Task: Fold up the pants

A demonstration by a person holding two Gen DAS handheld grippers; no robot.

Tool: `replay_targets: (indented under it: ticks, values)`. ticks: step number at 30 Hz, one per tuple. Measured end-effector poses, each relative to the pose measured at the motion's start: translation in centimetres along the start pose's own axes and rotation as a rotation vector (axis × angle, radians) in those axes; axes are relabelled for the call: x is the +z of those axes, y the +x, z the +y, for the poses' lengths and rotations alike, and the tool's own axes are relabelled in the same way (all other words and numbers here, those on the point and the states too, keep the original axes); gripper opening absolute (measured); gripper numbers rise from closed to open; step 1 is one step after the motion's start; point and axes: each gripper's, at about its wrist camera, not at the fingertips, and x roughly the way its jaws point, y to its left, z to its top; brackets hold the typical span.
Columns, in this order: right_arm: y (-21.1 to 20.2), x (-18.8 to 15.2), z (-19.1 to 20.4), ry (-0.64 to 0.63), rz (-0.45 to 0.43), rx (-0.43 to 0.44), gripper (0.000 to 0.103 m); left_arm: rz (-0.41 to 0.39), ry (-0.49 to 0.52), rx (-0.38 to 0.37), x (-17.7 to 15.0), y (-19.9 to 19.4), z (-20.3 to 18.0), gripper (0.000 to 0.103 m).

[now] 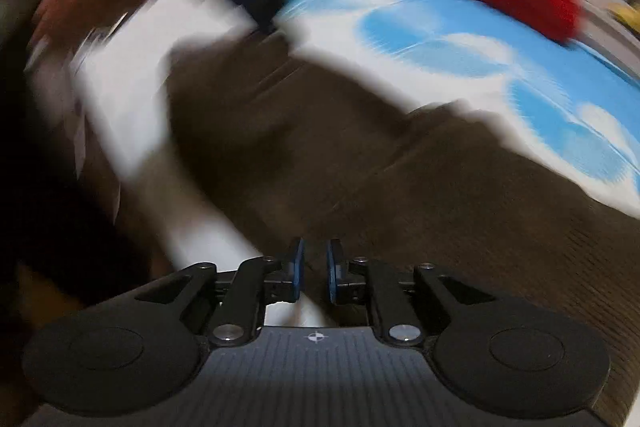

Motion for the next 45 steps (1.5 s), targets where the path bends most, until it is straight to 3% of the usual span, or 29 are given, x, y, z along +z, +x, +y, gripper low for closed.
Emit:
replay_targets:
  ticks: [2, 4, 8, 16, 19, 22, 28, 32, 34, 36, 38, 43, 45]
  values:
    - [-1.2, 0.1, -0.4, -0.009, -0.051, -0.037, 0.042, -0.005, 0.010, 0.000, 0.0, 0.0, -0.2, 0.037]
    - [-1.7, 0.5, -1.5, 0.044, -0.086, -0.083, 0.052, -0.006, 0.019, 0.005, 0.0, 0.1, -0.5, 0.037]
    - [-0.4, 1.0, -3.1, 0.135, -0.072, -0.161, 0.052, 0.000, 0.032, 0.003, 0.0, 0.3, -1.0, 0.037]
    - [4.1, 1.9, -2.8, 0.118, -0.007, -0.197, 0.052, 0.010, 0.044, 0.010, 0.0, 0.6, -1.3, 0.037]
    - [4.5, 2.3, -3.2, 0.141, -0.010, -0.180, 0.048, 0.008, 0.043, 0.010, 0.0, 0.6, -1.1, 0.037]
    - [4.2, 2.6, -3.8, 0.166, -0.034, -0.133, 0.011, 0.005, 0.040, 0.008, 0.0, 0.5, -1.0, 0.037]
    - [-0.3, 3.5, -4.0, 0.131, -0.153, -0.067, 0.009, -0.007, 0.040, 0.001, 0.0, 0.2, -0.7, 0.037]
    - [1.1, 1.9, -3.7, 0.060, 0.015, 0.070, 0.008, -0.006, 0.042, 0.001, 0.0, 0.2, -0.9, 0.037]
    - [2.0, 1.4, -3.0, 0.022, 0.033, -0.004, 0.009, -0.007, 0.043, -0.001, 0.0, 0.1, -1.0, 0.037]
    - [2.5, 1.6, -3.0, 0.035, 0.012, -0.063, 0.018, -0.007, 0.048, -0.001, -0.1, 0.1, -1.1, 0.037]
    - [2.9, 1.7, -3.3, 0.068, -0.004, -0.078, 0.048, -0.004, 0.054, 0.001, -0.1, 0.2, -1.2, 0.037]
    - [4.7, 1.4, -2.3, 0.017, 0.060, -0.072, 0.070, 0.004, 0.048, 0.007, -0.3, 0.4, -0.7, 0.037]
    - [5.2, 1.3, -1.8, -0.025, 0.066, -0.093, 0.072, 0.004, 0.042, 0.008, -0.3, 0.4, -0.4, 0.037]
